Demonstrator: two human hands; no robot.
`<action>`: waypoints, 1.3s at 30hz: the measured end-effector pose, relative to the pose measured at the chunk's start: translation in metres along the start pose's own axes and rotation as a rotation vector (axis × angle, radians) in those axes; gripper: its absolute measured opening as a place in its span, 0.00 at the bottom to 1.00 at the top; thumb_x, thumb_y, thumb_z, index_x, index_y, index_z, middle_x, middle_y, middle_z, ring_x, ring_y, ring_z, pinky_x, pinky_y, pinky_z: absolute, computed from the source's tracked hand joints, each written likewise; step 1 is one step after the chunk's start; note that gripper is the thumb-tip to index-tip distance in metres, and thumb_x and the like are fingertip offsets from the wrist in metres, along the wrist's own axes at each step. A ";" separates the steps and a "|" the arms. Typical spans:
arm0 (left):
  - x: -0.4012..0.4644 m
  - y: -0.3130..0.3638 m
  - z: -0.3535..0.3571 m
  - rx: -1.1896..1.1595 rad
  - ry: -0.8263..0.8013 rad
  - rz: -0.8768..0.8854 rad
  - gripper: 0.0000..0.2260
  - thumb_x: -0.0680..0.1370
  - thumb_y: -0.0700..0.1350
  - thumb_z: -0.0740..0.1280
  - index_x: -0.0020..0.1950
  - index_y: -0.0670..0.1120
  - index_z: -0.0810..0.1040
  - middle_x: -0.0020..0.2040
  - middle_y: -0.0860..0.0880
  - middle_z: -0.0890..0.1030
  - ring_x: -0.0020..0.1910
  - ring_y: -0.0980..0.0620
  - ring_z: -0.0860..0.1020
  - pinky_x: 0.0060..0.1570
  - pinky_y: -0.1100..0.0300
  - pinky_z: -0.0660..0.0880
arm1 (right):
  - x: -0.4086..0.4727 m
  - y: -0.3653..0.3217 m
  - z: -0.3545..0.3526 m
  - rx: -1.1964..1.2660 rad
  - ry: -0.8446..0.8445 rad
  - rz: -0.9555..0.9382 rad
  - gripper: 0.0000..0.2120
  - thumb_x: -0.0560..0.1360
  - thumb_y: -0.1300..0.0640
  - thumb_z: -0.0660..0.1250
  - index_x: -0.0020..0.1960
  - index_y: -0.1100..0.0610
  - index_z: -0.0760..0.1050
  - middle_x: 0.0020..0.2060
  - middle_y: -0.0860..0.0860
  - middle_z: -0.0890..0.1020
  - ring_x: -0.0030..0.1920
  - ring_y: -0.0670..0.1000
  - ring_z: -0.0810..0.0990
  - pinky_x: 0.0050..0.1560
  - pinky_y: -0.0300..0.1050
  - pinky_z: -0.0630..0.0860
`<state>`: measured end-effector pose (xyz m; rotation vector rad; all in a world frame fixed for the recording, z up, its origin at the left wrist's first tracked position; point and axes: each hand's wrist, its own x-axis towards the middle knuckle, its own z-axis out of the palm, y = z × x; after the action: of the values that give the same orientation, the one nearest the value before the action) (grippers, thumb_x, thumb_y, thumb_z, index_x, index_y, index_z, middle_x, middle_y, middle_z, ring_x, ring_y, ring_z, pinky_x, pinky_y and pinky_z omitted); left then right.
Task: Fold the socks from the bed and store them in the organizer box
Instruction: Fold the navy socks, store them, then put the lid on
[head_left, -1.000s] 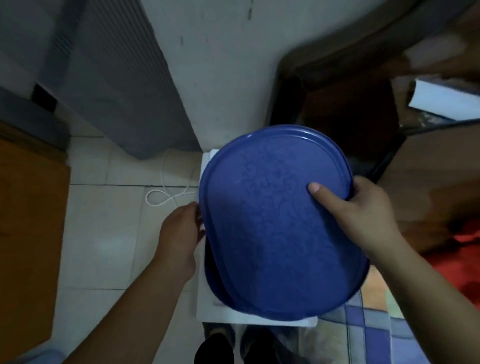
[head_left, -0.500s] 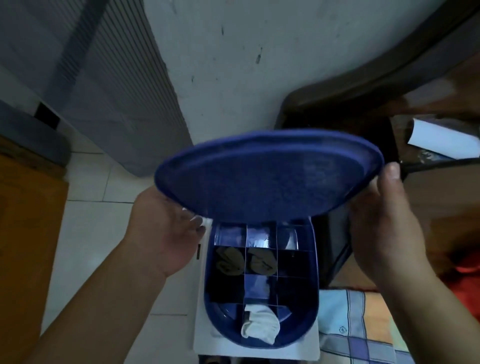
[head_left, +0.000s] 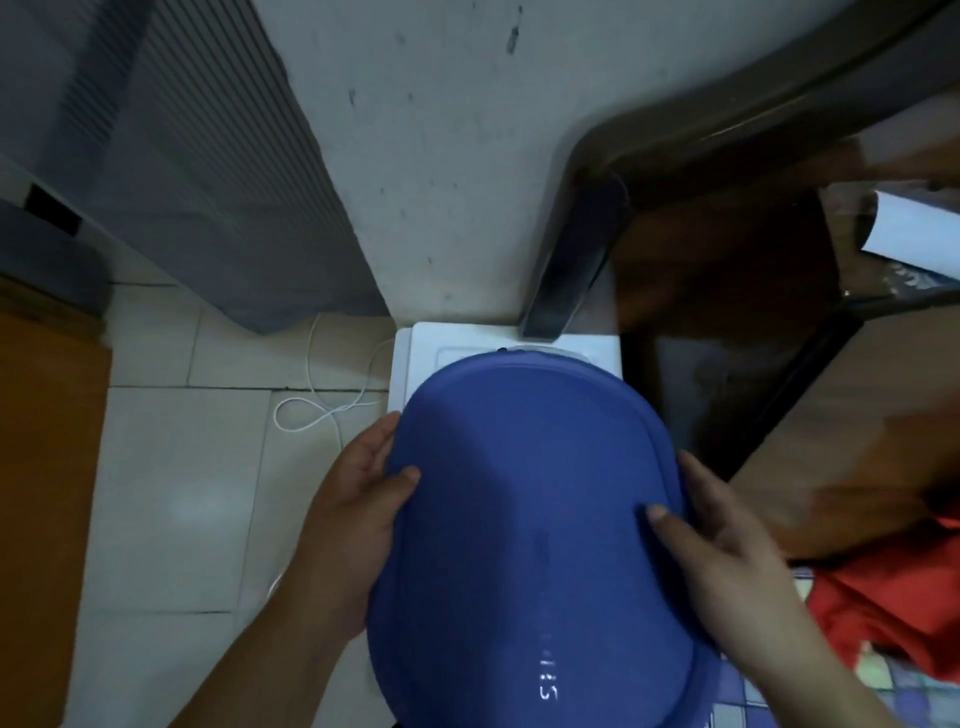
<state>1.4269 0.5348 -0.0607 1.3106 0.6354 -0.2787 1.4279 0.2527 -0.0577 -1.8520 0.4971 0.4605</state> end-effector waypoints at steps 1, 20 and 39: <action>0.000 -0.008 0.002 0.071 0.045 0.019 0.24 0.78 0.34 0.61 0.58 0.64 0.78 0.57 0.61 0.82 0.55 0.60 0.81 0.54 0.57 0.76 | -0.001 0.010 0.006 -0.147 0.047 -0.026 0.30 0.76 0.59 0.70 0.76 0.47 0.65 0.67 0.42 0.77 0.67 0.44 0.75 0.67 0.43 0.69; 0.043 -0.084 0.004 0.664 0.189 0.207 0.20 0.82 0.51 0.54 0.71 0.69 0.55 0.68 0.71 0.62 0.66 0.70 0.64 0.65 0.66 0.62 | 0.043 0.063 0.051 -0.506 0.181 -0.244 0.28 0.81 0.61 0.60 0.79 0.57 0.57 0.74 0.46 0.63 0.71 0.38 0.58 0.66 0.21 0.49; 0.076 -0.050 0.022 1.213 0.104 0.420 0.38 0.74 0.57 0.62 0.78 0.51 0.48 0.80 0.54 0.44 0.79 0.48 0.52 0.73 0.50 0.61 | 0.076 0.010 0.065 -0.982 0.160 -0.431 0.42 0.69 0.46 0.65 0.76 0.65 0.57 0.76 0.63 0.60 0.76 0.63 0.59 0.75 0.58 0.61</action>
<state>1.4669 0.5136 -0.1419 2.5889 0.2125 -0.2491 1.4813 0.3021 -0.1269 -2.8654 -0.0859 0.2683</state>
